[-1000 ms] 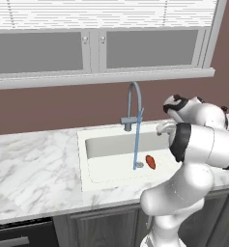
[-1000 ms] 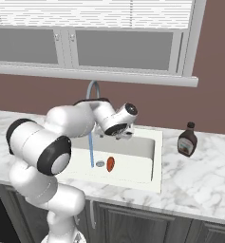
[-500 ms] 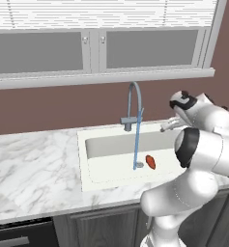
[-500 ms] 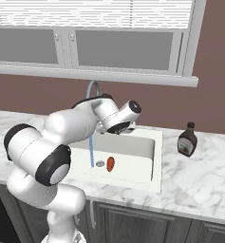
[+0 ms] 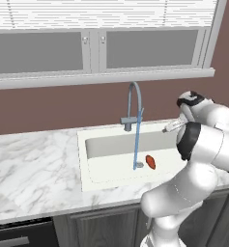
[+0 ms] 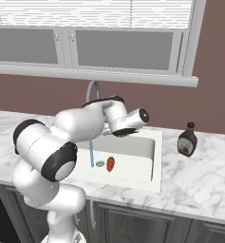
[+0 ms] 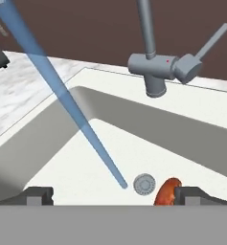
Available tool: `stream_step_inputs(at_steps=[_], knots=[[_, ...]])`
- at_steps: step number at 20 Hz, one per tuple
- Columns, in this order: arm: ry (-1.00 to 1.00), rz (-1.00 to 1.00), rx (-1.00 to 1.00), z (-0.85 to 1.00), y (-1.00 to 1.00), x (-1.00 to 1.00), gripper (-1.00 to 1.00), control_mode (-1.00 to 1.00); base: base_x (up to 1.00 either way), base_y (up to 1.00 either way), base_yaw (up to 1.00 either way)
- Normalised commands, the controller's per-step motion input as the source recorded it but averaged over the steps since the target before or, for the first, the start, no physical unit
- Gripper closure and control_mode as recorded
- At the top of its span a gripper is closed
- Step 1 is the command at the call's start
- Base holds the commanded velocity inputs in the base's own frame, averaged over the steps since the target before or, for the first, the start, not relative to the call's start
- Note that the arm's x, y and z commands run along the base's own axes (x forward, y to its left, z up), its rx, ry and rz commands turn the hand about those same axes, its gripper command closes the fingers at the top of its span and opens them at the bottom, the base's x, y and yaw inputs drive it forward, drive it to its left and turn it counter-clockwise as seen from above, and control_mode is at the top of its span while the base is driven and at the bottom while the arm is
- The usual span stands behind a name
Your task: Turn on the sink faucet. Then move the sweet potato from the counter to the sink. Turn off the sink. Move the vegetable from the sink to the pot next to the stove. Finally move the pot to the front center burner.
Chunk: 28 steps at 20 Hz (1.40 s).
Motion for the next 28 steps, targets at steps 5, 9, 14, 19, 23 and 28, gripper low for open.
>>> stream_step_inputs(at_steps=[5, 9, 14, 19, 23, 28], knots=[[-0.06, 0.02, 0.03, -0.02, -0.01, 0.49, -1.0, -1.0, 0.0, 0.0, 0.0], [-0.11, 0.08, 0.04, 0.0, 0.0, 0.49, -1.0, -1.0, 0.0, 0.0, 0.0], [-0.07, 0.12, 0.03, 0.0, 0.0, 0.64, -1.0, -1.0, 0.0, 0.0, 0.0], [-0.06, 0.13, 0.02, -0.01, 0.0, 0.59, -1.0, -1.0, 0.0, 0.0, 0.0], [-0.06, 0.15, 0.0, -0.16, 0.0, 0.51, -1.0, -1.0, 0.0, 0.0, 0.0], [-0.06, 0.18, 0.0, -0.23, 0.06, 0.47, -1.0, -1.0, 0.0, 0.0, 0.0]])
